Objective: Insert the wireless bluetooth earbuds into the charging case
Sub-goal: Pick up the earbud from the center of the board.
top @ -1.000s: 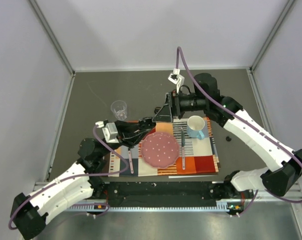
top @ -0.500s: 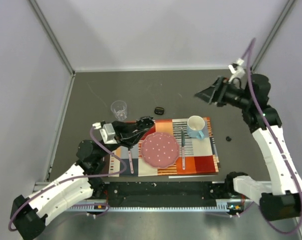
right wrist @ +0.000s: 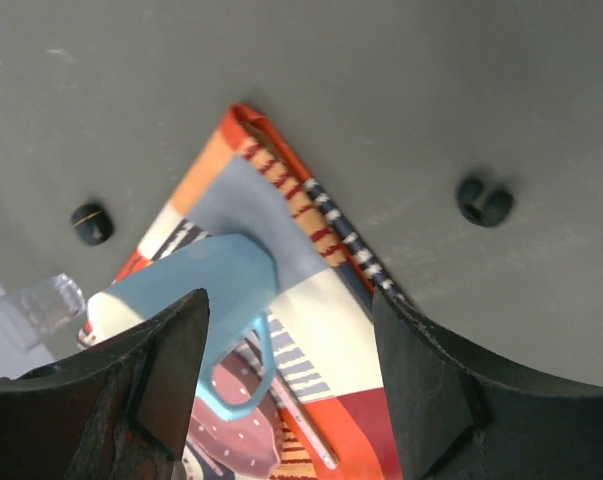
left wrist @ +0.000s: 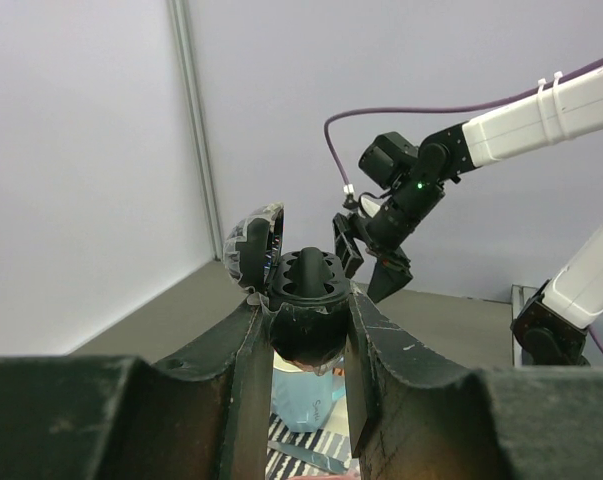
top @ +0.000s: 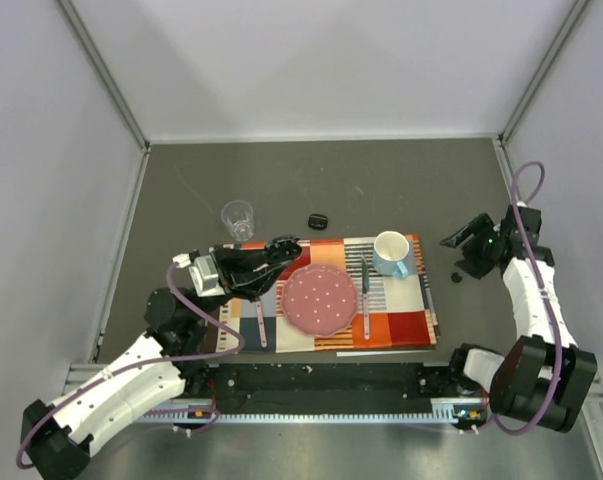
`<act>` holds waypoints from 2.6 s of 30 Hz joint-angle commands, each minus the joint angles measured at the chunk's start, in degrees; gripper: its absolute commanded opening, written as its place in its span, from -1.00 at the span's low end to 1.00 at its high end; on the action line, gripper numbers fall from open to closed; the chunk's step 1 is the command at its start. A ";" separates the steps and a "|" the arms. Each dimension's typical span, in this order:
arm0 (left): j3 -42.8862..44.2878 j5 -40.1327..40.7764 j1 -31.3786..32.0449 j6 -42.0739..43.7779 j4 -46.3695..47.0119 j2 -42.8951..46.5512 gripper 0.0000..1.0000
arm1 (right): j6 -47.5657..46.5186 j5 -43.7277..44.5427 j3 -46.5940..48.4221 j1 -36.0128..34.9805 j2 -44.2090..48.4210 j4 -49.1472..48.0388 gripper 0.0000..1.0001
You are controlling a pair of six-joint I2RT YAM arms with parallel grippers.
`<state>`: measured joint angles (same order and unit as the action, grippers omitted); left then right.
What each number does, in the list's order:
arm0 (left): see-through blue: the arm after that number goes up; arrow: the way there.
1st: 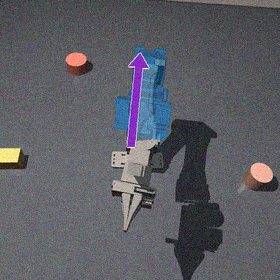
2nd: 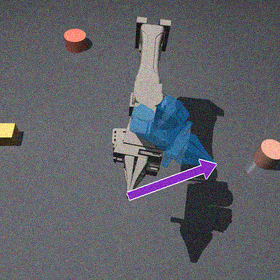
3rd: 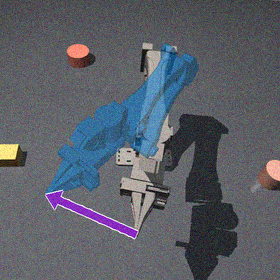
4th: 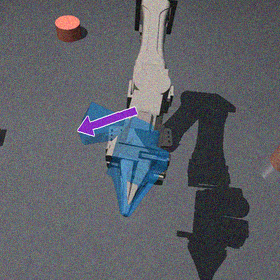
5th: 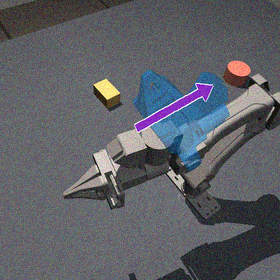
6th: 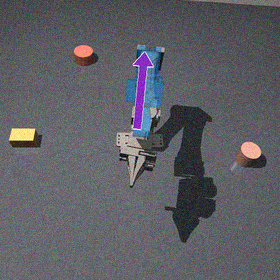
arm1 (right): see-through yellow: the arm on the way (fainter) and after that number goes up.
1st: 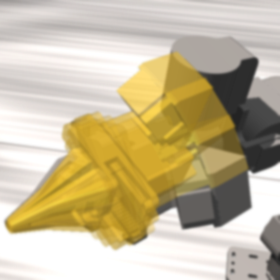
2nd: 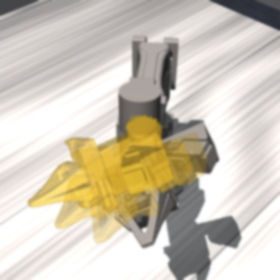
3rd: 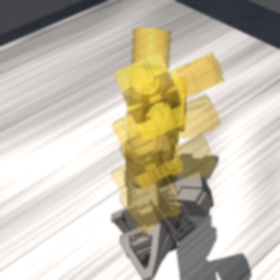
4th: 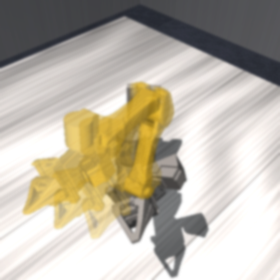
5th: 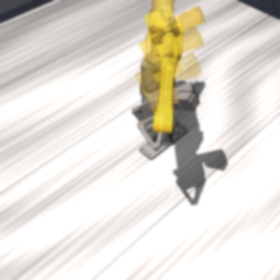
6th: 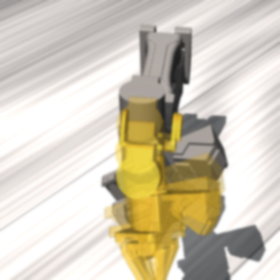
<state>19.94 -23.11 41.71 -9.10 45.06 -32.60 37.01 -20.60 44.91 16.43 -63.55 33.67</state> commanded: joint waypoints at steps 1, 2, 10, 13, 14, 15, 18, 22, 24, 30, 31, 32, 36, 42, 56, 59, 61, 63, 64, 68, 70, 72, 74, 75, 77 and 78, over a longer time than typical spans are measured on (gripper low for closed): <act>-0.52 -0.44 0.21 -0.91 3.19 1.31 -1.00 | 6.92 9.87 -2.79 0.54 -0.17 -1.33 0.32; -0.69 -0.53 0.21 -1.00 3.28 1.66 -1.00 | 7.89 10.83 -3.33 0.54 0.09 -1.76 0.32; -1.66 0.08 0.21 -1.71 4.16 2.37 -1.00 | 13.79 17.78 -6.76 0.54 -2.54 -3.08 0.16; -1.66 0.26 0.21 -1.71 4.07 2.45 -1.00 | 14.05 19.10 -7.72 0.54 -4.65 -5.01 0.13; -1.66 0.18 0.21 -1.71 4.07 2.45 -1.00 | 14.48 19.02 -8.08 0.54 -5.18 -5.54 0.11; -1.66 0.26 0.21 -1.71 4.07 2.37 -1.00 | 14.75 18.67 -8.43 0.54 -6.40 -6.76 0.09; -1.58 0.44 0.21 -1.79 3.90 2.37 -1.00 | 15.72 17.70 -9.39 0.63 -8.60 -8.88 0.03; -1.58 0.44 0.21 -2.06 3.63 2.19 -1.00 | 15.72 17.44 -9.92 0.54 -10.63 -10.46 -0.04; -1.58 0.70 0.12 -2.15 3.37 2.10 -1.00 | 15.81 17.61 -10.27 0.63 -10.89 -10.56 -0.11; -1.40 0.79 0.21 -2.23 3.28 1.58 -1.00 | 16.69 19.89 -11.95 0.80 -10.19 -11.26 -0.24; -1.23 0.79 0.21 -2.23 3.28 1.57 -1.00 | 16.69 20.16 -12.03 0.98 -10.37 -11.26 -0.27; -1.14 0.70 0.21 -2.32 3.28 1.49 -1.00 | 16.60 20.33 -12.21 1.15 -10.37 -11.52 -0.29; -0.79 0.44 0.21 -2.41 3.28 0.79 -1.00 | 15.98 20.42 -12.47 2.29 -10.37 -11.70 -0.38; -0.43 -0.18 0.12 -2.85 3.37 -0.10 -1.00 | 14.32 20.42 -12.65 3.26 -11.15 -13.19 -0.55; -0.34 -0.18 0.21 -3.20 3.63 -0.62 -1.00 | 10.62 20.42 -11.77 4.49 -11.07 -15.39 -0.56; -0.34 -0.35 0.21 -3.46 4.07 -1.15 -1.00 | 9.57 20.42 -11.42 4.58 -11.42 -15.91 -0.47; -0.43 -0.44 0.21 -3.73 4.51 -1.50 -1.00 | 8.87 19.90 -10.98 4.67 -12.12 -16.18 -0.46; -0.43 -0.70 0.21 -3.90 4.77 -1.50 -1.00 | 8.34 19.46 -10.72 4.93 -12.56 -16.71 -0.46; -0.43 -0.79 0.21 -3.90 4.78 -1.50 -1.00 | 8.08 19.37 -10.63 5.11 -12.74 -16.88 -0.46; -0.87 -0.44 0.12 -3.90 4.78 -1.06 -1.00 | 7.02 19.19 -10.19 5.63 -13.44 -17.58 -0.52; -0.96 -0.09 0.12 -3.90 4.69 -0.80 -1.00 | 6.41 19.28 -10.01 5.72 -13.36 -17.76 -0.58; -1.05 0.00 0.12 -3.73 4.69 -0.71 -1.00 | 5.97 19.19 -10.10 5.72 -13.09 -18.20 -0.61; -0.96 0.00 0.21 -3.73 4.69 -0.80 -1.00 | 5.61 18.93 -10.10 5.72 -13.18 -18.64 -0.66; -0.96 -0.09 0.12 -3.82 4.78 -0.89 -1.00 | 5.26 18.67 -10.01 5.72 -13.35 -18.99 -0.68; -0.87 -0.18 0.21 -3.82 4.86 -1.06 -1.00 | 4.91 18.49 -9.93 5.72 -13.44 -19.08 -0.70; -0.87 -0.26 0.21 -3.90 4.86 -1.06 -1.00 | 4.82 18.32 -9.84 5.72 -13.53 -19.17 -0.71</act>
<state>18.57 -23.09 41.71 -12.32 46.44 -34.00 43.81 -3.55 33.50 21.04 -75.94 17.04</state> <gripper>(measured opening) 0.339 0.161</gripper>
